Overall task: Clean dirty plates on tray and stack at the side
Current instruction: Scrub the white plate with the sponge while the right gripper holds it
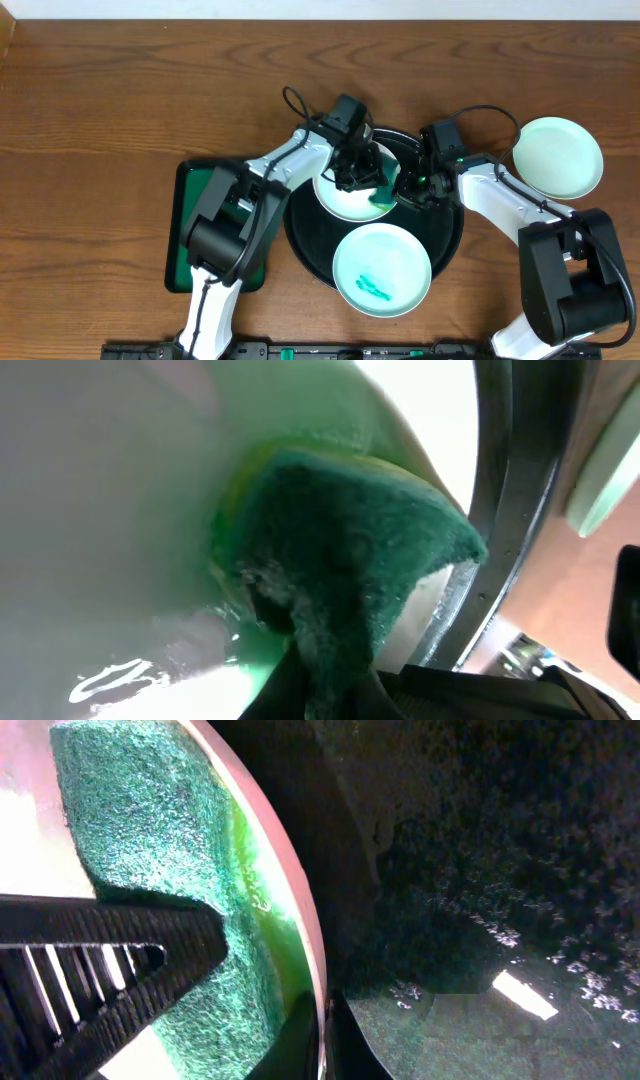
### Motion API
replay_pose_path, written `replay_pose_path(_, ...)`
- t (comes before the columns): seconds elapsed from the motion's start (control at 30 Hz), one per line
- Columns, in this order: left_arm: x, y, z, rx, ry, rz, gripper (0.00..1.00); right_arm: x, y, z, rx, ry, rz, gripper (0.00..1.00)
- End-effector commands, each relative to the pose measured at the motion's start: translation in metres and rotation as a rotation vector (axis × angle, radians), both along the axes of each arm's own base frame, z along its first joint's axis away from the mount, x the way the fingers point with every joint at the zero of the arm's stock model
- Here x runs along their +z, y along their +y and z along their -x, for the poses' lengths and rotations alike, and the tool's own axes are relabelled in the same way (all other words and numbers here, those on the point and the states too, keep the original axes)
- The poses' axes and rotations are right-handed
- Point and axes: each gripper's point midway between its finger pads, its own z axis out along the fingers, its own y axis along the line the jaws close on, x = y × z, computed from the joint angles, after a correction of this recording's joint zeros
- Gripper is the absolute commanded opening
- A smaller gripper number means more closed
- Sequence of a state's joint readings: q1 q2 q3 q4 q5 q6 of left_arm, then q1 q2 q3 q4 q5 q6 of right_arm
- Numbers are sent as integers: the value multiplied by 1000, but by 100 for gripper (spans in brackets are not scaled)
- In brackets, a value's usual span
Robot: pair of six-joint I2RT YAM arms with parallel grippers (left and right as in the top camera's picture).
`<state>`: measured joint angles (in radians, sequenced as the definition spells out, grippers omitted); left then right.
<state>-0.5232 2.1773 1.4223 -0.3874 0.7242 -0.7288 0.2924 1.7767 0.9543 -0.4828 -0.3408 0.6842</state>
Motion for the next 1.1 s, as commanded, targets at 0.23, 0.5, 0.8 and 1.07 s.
replay_pose_path(0.23,-44,157,-50,166,-136,-538,7,-5,-10,5,4,10,46,1)
replay_pose_path(0.5,-3,211,-55,164,-247,-782,7,-5,-11,5,2,8,53,2)
replay_pose_path(0.8,-2,204,-3,-5,-98,-786,7,-6,-13,5,-1,9,64,2)
replay_pose_path(1.07,2,113,29,-194,-104,-508,8,-6,-17,3,-14,12,64,1)
